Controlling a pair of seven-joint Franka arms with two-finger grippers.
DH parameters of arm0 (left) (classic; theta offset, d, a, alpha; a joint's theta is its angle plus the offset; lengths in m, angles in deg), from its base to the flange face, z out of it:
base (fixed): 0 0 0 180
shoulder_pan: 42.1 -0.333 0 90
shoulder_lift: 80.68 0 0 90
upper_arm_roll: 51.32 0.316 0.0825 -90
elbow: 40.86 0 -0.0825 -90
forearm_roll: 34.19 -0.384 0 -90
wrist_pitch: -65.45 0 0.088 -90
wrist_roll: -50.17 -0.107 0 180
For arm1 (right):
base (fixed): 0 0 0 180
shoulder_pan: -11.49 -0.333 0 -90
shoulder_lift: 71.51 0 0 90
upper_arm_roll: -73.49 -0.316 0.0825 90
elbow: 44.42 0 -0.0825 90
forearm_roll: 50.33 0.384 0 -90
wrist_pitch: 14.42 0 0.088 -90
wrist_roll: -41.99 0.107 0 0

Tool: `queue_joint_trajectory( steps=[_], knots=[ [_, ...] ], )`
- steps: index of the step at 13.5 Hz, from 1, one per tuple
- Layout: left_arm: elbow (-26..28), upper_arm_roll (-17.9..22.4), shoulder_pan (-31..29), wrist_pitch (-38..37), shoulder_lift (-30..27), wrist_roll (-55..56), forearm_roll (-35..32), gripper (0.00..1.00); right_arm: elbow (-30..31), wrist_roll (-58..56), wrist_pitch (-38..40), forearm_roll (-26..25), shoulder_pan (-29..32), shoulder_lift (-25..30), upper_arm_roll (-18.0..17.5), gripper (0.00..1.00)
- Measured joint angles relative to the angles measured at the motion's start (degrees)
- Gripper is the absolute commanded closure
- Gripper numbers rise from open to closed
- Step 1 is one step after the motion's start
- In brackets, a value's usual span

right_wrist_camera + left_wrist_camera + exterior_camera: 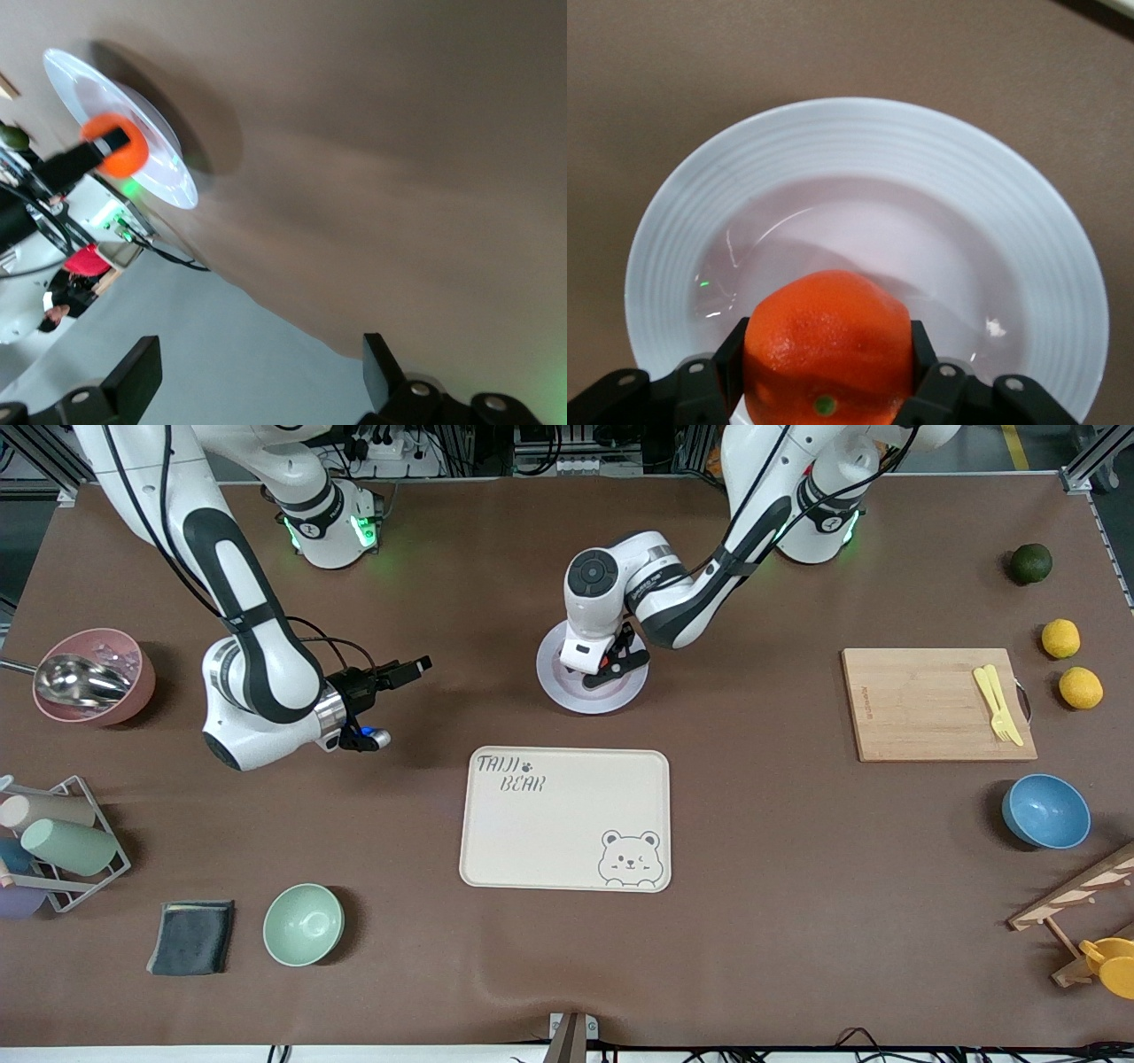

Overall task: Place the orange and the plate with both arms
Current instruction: 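Grasp the plate rim with the right gripper while the left gripper withdraws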

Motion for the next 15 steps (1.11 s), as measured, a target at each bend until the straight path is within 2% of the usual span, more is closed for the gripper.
queue_joint_trajectory(
  steps=[5,7,9,11,13,15],
  knots=[
    [-2.68,0.37,-0.32,-1.02,-0.31,1.09,-2.05,0.0,6.72,-3.99,-4.79,1.39,-0.89,3.45,-0.26,0.0],
    [-3.57,0.77,-0.99,-3.82,-2.43,1.09,-3.44,0.0,7.77,-3.99,-6.86,2.62,-1.91,4.78,-0.46,0.0],
    [-5.22,0.97,-4.46,-6.99,-6.23,0.31,-4.65,0.0,8.45,-3.99,-10.55,3.7,-4.19,5.66,-0.59,0.0],
    [-10.24,1.01,-8.88,-15.62,-9.62,-3.69,-4.65,0.0,8.81,-3.99,-14.97,6.29,-7.73,5.82,-0.69,0.0],
    [-18.68,1.08,-12.67,-25.57,-11.28,-8.45,-4.52,0.0,9.22,-3.94,-20.19,9.04,-11.48,5.79,-0.75,0.0],
    [-26.03,1.11,-17.54,-31.32,-12.08,-13.79,-4.16,0.0,9.47,-3.76,-23.92,11.95,-15.42,5.49,-0.79,0.0]
  ],
)
